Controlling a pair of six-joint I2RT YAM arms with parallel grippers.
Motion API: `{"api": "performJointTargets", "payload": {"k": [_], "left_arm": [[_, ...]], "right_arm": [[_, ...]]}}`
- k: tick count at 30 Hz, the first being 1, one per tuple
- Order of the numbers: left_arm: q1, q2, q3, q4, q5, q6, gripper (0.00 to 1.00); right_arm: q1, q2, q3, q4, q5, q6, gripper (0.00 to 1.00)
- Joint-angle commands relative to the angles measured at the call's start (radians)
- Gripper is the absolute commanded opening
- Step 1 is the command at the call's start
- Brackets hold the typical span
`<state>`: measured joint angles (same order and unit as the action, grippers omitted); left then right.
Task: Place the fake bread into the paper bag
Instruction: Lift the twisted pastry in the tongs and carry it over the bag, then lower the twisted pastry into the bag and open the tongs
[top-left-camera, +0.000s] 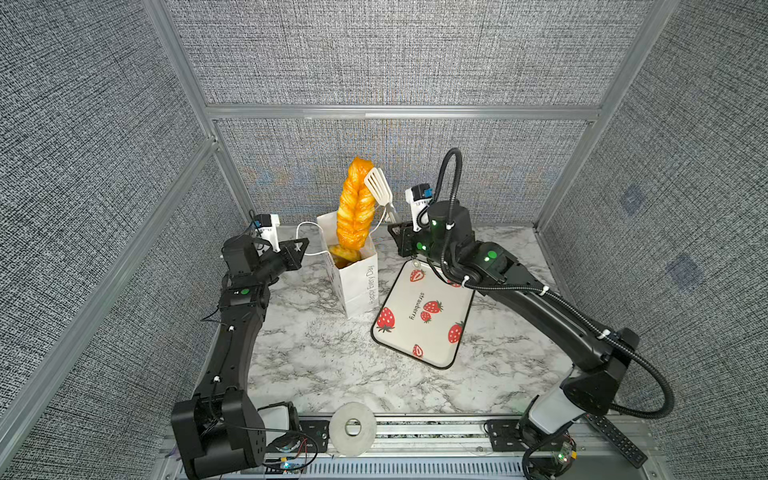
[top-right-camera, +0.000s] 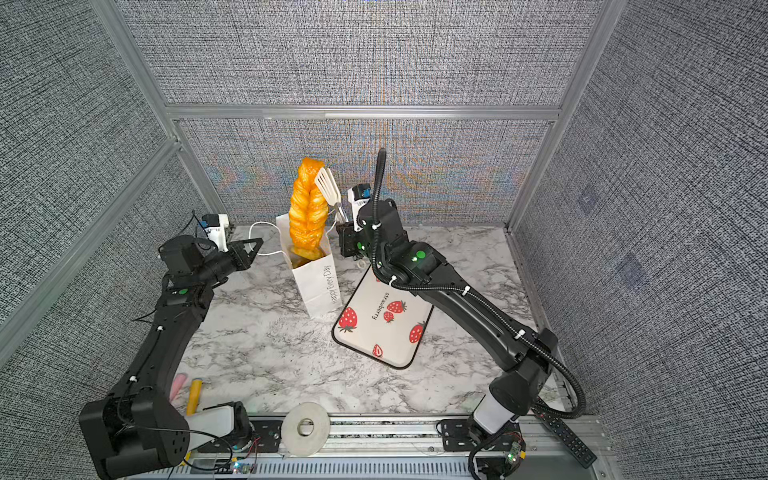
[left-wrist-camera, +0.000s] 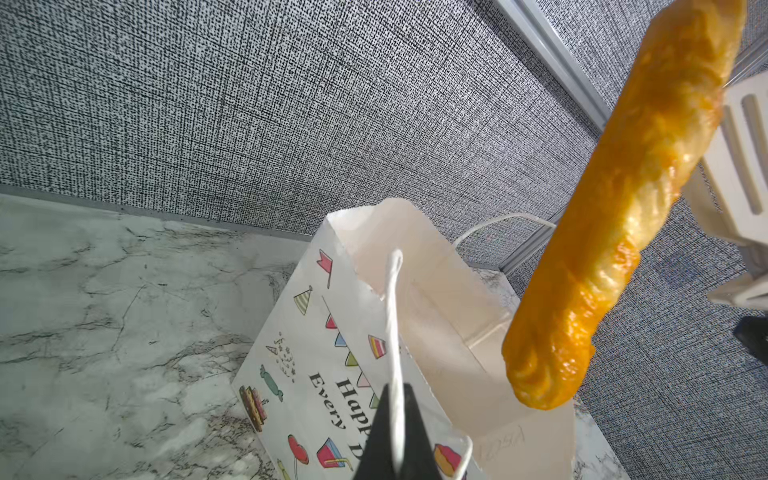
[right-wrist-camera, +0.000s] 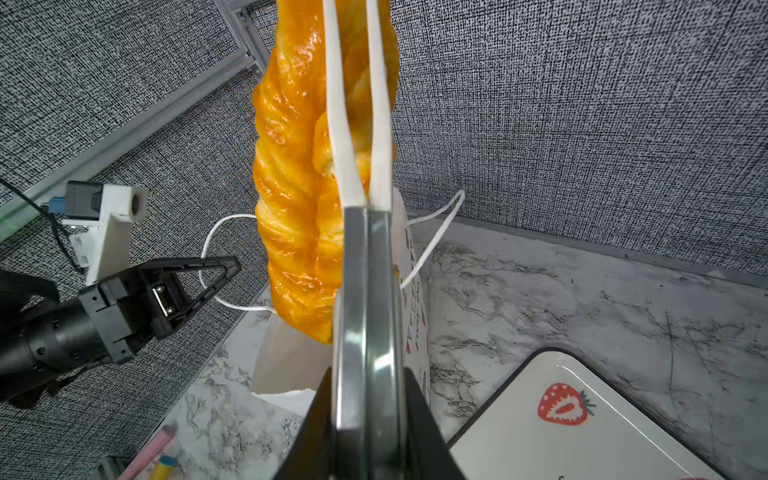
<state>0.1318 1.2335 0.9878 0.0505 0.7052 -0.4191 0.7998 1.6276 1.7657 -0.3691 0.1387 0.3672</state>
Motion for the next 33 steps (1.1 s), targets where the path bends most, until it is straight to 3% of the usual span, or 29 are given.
{"api": "performJointTargets", "payload": {"k": [1, 33], "left_arm": [[0.001, -0.003, -0.003, 0.012, -0.001, 0.009, 0.00], [0.002, -0.007, -0.003, 0.014, -0.001, 0.008, 0.00]], "right_arm": [[0.004, 0.015, 0.014, 0.052, 0.003, -0.018, 0.16], [0.081, 0.132, 0.049, -0.235, 0.038, -0.033, 0.16]]}}
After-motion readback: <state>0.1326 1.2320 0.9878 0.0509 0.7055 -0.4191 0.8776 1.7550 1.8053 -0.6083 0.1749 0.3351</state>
